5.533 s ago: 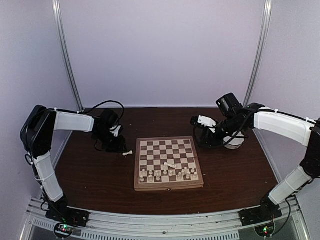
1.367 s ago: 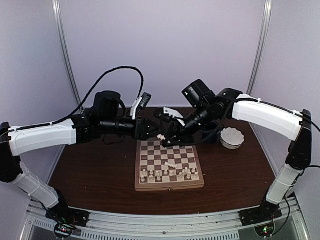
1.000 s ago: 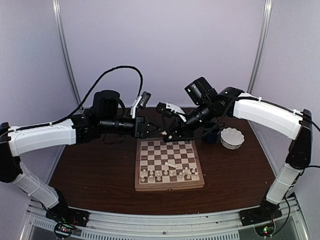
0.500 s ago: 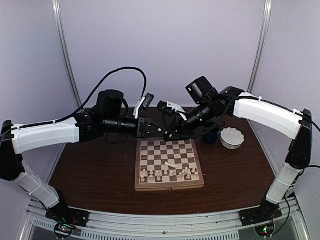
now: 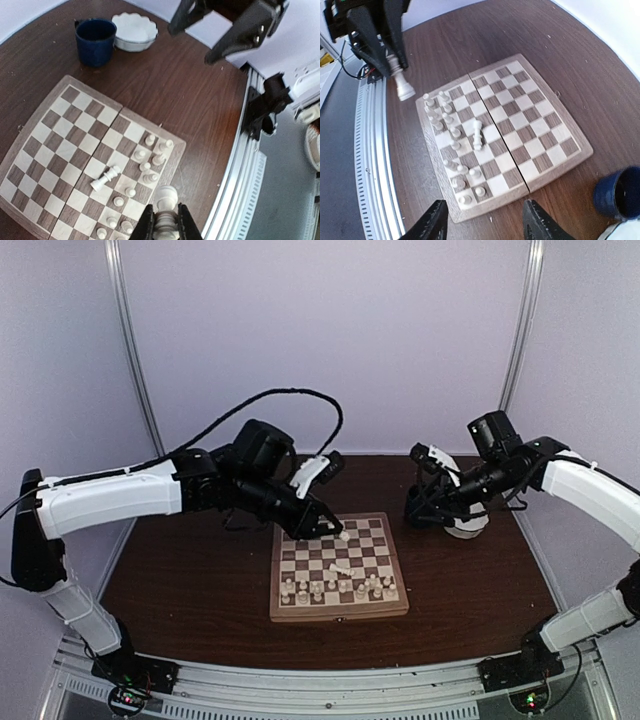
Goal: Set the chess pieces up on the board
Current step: Place the king at e1.
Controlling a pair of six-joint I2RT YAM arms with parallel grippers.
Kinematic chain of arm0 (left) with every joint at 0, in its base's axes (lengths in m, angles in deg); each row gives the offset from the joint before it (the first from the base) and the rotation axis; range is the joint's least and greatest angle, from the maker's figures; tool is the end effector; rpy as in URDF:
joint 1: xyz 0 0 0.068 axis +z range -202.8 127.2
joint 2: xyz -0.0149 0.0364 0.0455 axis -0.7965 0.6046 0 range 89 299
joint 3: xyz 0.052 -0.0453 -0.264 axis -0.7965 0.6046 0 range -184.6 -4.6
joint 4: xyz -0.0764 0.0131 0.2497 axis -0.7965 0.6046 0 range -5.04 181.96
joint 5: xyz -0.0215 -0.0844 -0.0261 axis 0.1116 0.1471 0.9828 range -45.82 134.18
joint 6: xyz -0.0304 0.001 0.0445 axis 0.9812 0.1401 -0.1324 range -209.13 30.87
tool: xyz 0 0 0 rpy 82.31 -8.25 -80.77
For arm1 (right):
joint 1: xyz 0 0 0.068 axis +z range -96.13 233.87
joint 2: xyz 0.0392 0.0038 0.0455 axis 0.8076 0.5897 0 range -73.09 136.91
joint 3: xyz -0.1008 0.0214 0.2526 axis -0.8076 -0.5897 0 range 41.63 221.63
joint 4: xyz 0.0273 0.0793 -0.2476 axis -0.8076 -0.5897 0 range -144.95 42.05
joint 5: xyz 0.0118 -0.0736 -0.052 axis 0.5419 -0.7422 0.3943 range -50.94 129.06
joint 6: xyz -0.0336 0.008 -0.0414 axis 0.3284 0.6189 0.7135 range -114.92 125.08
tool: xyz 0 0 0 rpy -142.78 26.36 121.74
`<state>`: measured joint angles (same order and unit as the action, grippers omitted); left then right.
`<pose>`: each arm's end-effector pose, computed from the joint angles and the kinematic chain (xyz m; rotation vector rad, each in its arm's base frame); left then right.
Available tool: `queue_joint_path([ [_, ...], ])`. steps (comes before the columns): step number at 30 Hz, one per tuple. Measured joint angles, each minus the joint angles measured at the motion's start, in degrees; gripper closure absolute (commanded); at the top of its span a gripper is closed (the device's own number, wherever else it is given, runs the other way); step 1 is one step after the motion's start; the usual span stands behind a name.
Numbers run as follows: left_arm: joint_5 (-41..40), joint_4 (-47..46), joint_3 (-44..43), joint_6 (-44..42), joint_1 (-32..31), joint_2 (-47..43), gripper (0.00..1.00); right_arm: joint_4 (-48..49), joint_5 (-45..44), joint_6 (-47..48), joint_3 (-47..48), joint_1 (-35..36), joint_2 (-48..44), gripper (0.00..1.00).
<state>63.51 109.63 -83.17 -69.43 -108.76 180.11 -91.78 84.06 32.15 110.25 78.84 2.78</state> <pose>0.1934 -0.3074 0.3177 0.9393 2.2172 -1.0532 0.2328 0.1363 0.3210 -1.3093 1.9158 0.9359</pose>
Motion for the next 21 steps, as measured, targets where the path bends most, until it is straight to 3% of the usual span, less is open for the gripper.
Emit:
queue_joint_path([
  [4, -5.27, 9.03, -5.9, -5.95, -5.6, 6.82, 0.95, 2.21, -0.9, -0.33, -6.67, -5.44, -4.09, 0.43],
  [11, -13.07, 20.2, -13.88, -12.39, -12.74, 18.53, 0.96, 6.67, -2.4, -0.52, -7.72, -8.66, -4.48, 0.42],
  [21, -17.46, 24.81, -17.64, -13.46, -13.46, 23.28, 0.96, 8.48, -2.36, -0.5, -8.26, -8.68, -4.48, 0.42],
])
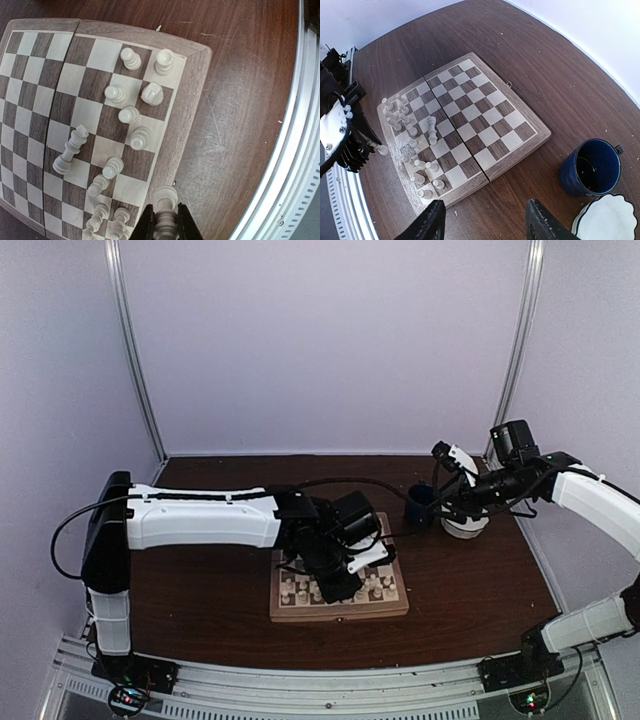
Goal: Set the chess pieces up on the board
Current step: Place the king at e1.
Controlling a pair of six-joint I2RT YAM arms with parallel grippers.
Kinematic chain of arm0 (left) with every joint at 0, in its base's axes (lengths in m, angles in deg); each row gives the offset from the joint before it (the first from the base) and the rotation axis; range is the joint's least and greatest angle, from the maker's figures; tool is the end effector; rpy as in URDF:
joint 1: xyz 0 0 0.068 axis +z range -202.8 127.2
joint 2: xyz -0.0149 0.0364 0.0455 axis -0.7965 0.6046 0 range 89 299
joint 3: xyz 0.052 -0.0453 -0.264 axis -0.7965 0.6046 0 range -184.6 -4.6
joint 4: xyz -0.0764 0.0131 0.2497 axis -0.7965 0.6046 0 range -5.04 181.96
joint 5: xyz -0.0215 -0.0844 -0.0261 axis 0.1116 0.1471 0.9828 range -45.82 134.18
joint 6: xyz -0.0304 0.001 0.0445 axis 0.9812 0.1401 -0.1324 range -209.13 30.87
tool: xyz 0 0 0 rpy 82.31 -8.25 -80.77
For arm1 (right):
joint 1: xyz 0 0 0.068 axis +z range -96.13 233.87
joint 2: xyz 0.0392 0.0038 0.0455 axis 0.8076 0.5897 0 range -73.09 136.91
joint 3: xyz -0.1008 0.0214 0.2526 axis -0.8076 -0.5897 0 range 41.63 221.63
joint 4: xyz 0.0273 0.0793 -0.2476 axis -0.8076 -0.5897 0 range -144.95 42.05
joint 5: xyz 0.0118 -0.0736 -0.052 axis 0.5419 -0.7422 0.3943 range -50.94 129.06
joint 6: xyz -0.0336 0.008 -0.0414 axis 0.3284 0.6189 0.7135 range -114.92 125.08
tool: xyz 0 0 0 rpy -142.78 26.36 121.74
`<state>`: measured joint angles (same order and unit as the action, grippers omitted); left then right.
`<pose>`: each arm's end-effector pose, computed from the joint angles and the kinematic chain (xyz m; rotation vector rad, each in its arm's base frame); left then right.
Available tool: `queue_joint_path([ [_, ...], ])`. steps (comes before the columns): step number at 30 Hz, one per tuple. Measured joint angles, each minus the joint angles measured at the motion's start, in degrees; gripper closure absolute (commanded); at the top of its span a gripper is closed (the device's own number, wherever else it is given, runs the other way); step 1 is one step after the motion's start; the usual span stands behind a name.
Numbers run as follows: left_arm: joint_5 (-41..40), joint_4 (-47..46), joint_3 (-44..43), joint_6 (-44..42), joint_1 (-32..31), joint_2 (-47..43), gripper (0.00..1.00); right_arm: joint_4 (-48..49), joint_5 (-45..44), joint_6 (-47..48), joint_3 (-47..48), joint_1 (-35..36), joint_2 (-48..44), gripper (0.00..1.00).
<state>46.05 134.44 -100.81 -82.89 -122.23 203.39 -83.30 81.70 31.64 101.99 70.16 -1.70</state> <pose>0.1472 -0.3957 0.2331 1.4898 2.4049 -0.3792 0.2398 0.0953 0.3033 -1.1306 1.9346 0.7812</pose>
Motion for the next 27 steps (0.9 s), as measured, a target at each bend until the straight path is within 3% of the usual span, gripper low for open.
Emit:
queue_joint_path([
  [14, -2.49, -1.09, -0.57, 1.53, 2.36, 1.86, 0.97, 0.2, -0.07, 0.17, 0.0, 0.02, 0.0, 0.42],
  [27, 1.14, -2.93, -0.57, 2.27, 3.19, 3.96, 0.97, 0.2, -0.09, 0.28, 0.0, 0.0, 0.0, 0.42],
])
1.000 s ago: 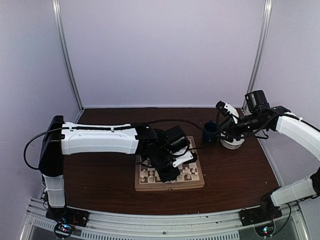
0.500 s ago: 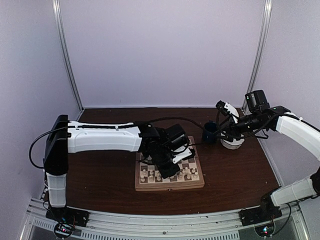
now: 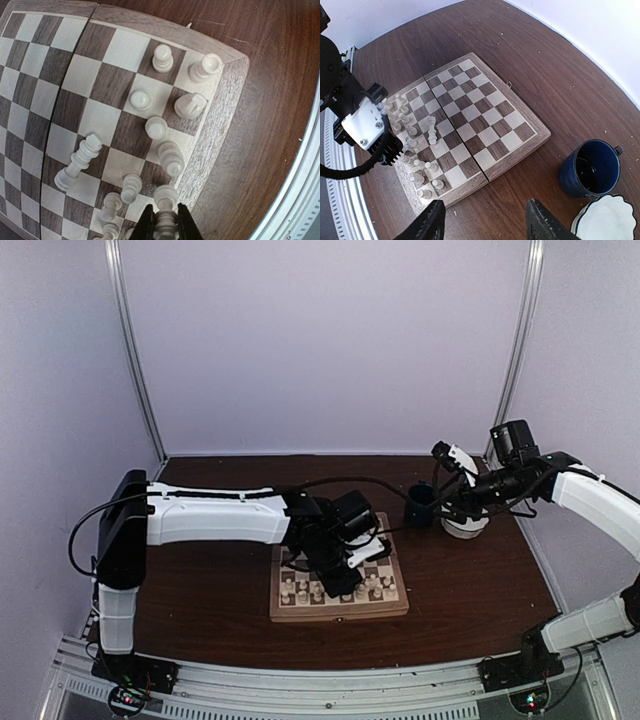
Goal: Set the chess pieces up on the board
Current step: Place the king at e1.
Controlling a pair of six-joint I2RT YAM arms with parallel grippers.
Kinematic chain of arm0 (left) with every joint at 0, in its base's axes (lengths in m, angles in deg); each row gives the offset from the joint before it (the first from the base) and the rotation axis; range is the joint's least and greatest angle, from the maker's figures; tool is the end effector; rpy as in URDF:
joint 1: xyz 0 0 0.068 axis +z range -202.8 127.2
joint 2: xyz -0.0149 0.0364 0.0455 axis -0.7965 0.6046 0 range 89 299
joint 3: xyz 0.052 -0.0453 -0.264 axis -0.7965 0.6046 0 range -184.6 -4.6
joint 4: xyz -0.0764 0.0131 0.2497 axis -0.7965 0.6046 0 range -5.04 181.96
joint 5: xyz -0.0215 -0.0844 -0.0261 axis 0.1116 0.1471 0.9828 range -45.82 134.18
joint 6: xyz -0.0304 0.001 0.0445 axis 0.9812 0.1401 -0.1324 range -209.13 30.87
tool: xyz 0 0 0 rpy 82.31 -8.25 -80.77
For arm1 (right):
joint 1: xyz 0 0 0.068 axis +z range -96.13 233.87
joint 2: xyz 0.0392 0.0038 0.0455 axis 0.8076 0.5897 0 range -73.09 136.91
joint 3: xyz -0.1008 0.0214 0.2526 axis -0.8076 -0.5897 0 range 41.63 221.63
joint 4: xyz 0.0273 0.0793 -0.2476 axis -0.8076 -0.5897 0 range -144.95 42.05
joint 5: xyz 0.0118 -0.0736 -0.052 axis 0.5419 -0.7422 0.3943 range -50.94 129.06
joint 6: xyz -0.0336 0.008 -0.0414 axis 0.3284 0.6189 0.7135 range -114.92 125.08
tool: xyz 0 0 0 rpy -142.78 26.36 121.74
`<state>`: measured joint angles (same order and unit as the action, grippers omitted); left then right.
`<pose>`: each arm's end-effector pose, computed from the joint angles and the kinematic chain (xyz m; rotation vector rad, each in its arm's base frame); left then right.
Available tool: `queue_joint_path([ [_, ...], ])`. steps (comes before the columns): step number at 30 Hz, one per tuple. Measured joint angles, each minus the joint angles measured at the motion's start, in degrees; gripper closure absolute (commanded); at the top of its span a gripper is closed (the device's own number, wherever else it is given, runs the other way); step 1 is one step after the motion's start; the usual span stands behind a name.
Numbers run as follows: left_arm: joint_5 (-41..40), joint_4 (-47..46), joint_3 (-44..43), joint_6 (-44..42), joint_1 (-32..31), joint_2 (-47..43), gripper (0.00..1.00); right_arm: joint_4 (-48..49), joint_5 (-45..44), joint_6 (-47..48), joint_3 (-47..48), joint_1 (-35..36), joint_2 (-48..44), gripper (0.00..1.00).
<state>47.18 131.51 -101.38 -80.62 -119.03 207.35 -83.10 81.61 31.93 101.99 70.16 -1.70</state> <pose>0.1740 -0.3999 0.2099 1.3849 2.4833 -0.3929 0.2401 0.0954 0.3035 -1.1347 1.9285 0.7752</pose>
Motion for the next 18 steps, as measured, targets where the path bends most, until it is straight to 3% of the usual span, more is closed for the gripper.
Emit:
queue_joint_path([
  [12, 0.39, -0.13, 0.0, 0.0, 0.0, 1.38, 0.96, 0.0, 0.0, 0.0, 0.0, 0.0, 0.0, 0.42],
  [18, 0.35, -0.13, -0.02, 0.0, 0.0, 1.6, 0.89, -0.02, 0.0, 0.02, 0.0, 0.0, 0.0, 0.42],
])
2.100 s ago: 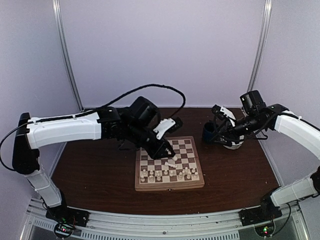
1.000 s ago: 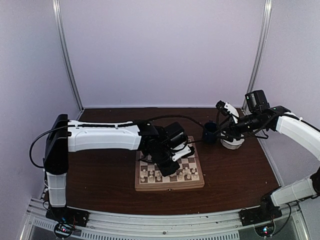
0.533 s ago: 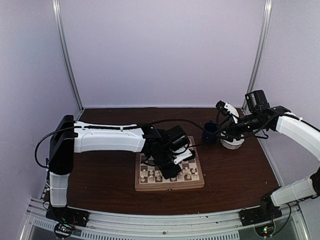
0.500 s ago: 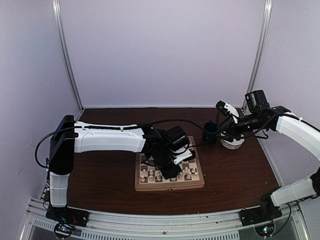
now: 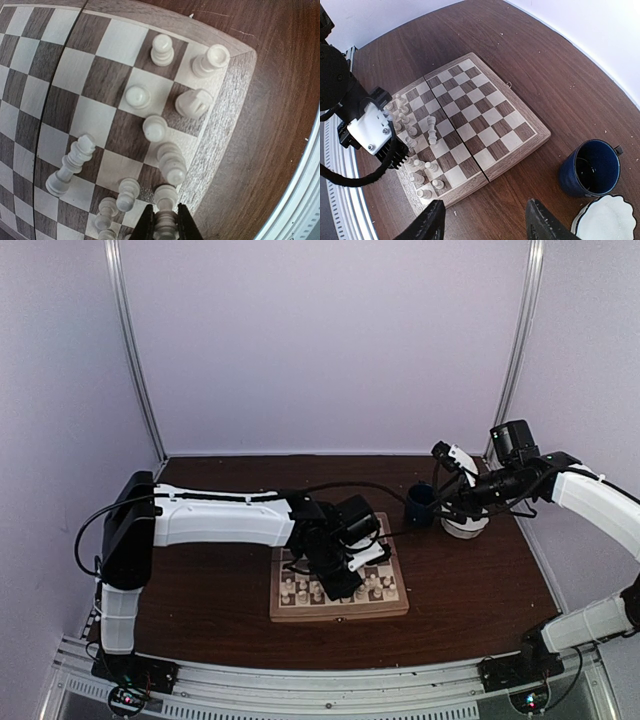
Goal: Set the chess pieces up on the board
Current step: Place the king at e1, then adjust the pawn at e2.
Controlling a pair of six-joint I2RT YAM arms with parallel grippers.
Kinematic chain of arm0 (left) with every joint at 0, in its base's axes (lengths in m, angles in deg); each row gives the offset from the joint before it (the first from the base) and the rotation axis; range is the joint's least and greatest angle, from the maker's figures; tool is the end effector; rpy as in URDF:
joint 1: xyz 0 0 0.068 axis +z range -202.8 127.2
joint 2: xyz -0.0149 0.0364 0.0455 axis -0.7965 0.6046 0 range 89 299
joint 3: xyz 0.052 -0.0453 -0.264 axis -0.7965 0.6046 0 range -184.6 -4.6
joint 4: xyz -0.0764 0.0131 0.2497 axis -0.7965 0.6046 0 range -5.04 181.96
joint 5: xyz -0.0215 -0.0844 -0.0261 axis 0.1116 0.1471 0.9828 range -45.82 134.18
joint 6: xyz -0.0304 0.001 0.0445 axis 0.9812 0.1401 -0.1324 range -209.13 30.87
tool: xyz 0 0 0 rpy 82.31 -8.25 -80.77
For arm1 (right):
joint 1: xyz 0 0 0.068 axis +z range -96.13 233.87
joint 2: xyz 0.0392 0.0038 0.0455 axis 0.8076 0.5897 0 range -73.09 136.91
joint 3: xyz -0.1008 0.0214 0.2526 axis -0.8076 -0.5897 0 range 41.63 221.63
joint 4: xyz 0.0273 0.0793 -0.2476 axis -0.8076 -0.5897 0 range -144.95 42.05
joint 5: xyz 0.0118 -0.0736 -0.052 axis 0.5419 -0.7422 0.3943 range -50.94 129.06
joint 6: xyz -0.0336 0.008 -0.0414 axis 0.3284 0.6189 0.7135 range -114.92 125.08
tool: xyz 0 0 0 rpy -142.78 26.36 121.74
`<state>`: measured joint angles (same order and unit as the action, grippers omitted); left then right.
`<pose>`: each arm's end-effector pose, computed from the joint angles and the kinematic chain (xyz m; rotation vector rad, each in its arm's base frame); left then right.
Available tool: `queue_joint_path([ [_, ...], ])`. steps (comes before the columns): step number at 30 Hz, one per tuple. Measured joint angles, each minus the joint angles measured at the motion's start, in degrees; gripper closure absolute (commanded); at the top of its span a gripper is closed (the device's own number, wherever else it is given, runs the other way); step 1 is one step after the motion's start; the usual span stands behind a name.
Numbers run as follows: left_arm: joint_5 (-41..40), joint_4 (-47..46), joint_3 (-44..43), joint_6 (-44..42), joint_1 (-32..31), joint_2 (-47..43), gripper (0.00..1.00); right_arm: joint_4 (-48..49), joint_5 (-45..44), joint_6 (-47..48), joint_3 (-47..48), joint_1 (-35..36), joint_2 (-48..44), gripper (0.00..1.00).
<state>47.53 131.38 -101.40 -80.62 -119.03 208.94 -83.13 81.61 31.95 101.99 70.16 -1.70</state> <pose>0.1750 -0.4025 0.1985 1.3978 2.5052 -0.3807 0.2400 0.0954 0.3034 -1.1350 1.9288 0.7753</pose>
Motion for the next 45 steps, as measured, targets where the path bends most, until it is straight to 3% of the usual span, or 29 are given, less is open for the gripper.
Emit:
queue_joint_path([
  [21, 0.0, 0.63, -2.43, 0.02, 0.0, -0.17, 0.72, -0.02, 0.0, 0.0, 0.0, 0.0, 0.0, 0.42],
  [32, -0.92, 1.95, -3.63, -0.24, 3.87, -7.04, 0.66, -0.02, -0.04, 0.02, 0.0, 0.0, 0.0, 0.42],
  [38, 0.46, 3.93, -3.96, -2.69, 6.45, -5.07, 0.65, -0.04, -0.22, 0.2, 0.0, 0.0, 0.0, 0.41],
  [45, 3.32, 5.46, -4.83, -5.7, 6.51, -0.96, 0.58, -0.04, -0.46, 0.24, 0.0, 0.0, 0.02, 0.42],
])
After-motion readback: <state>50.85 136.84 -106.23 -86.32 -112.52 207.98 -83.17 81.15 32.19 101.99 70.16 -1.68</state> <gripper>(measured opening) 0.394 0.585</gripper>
